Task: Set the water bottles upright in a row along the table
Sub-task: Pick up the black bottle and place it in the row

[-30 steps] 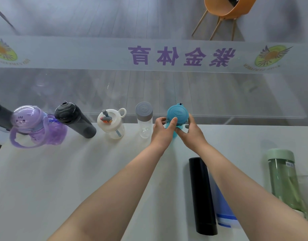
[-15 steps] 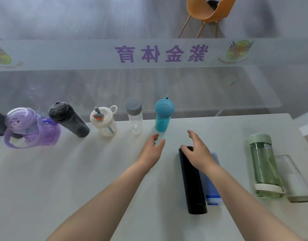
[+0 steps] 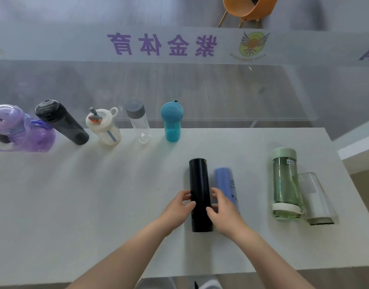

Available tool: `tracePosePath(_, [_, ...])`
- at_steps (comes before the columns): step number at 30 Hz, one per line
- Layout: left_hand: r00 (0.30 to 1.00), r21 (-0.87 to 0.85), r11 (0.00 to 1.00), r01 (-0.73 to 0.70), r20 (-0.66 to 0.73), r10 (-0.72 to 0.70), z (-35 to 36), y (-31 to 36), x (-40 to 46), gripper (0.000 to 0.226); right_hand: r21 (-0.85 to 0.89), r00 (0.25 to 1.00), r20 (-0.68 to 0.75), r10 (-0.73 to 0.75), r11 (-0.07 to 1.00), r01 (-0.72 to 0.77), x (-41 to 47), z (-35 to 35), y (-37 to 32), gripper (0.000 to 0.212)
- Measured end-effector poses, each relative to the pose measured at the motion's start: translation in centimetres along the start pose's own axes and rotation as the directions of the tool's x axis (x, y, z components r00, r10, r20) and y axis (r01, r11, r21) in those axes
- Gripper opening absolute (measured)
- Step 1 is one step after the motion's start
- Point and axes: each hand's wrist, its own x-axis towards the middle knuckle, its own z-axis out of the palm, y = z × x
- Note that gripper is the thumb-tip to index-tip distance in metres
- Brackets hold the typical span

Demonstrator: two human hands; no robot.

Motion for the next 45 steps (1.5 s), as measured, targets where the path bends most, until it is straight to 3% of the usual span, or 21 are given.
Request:
tracePosePath(8, [0.992, -0.108, 0.993, 0.044, -0.112, -0.056, 3.9, -0.9, -1.1, 0.058, -0.224, 0.969, 0.247, -0.009, 0.972, 0.067, -1.8, -0.3, 3.1, 0.084])
tracePosePath(16, [0.984, -0.054, 0.996, 0.074, -0.159, -0.082, 5.9, -1.0, -1.9, 0.067, -0.088, 0.975, 0.213, -0.067, 0.992, 0.087, -2.9, 0.6, 4.7, 0.095])
tracePosePath(24, [0.983, -0.157, 0.987, 0.036, -0.17, -0.063, 8.1, -1.9, -3.3, 0.071, -0.071, 0.983, 0.136, -0.121, 0.989, 0.131, -3.9, -0.6, 6.2, 0.083])
tracePosePath(28, [0.978, -0.017, 0.999, -0.028, -0.208, 0.023, 8.4, -1.8, -4.1, 0.073, -0.057, 0.978, 0.149, -0.147, 0.986, 0.157, -4.5, -1.9, 6.1, 0.075])
tracePosePath(33, [0.95, 0.159, 0.971, -0.181, -0.227, 0.215, 7.9, -1.9, -5.0, 0.047, -0.04, 0.976, 0.165, -0.142, 0.988, 0.151, -4.4, -4.3, 5.2, 0.064])
tracePosePath(35, [0.913, 0.332, 0.908, -0.254, -0.228, 0.339, 7.6, -1.9, -5.3, 0.053, -0.049, 0.975, 0.182, -0.13, 0.989, 0.141, -4.3, -5.1, 5.0, 0.063])
tracePosePath(38, [0.863, 0.533, 0.78, -0.328, -0.166, 0.477, 7.6, -1.6, -5.4, 0.073, -0.002, 0.975, 0.187, -0.117, 0.993, 0.119, -4.3, -6.4, 4.4, 0.045])
tracePosePath(45, [0.779, 0.648, 0.654, -0.39, -0.146, 0.61, 7.2, 0.6, -4.7, 0.083, 0.106, 0.979, 0.19, -0.072, 0.993, 0.053, -4.6, -9.3, 2.4, 0.054])
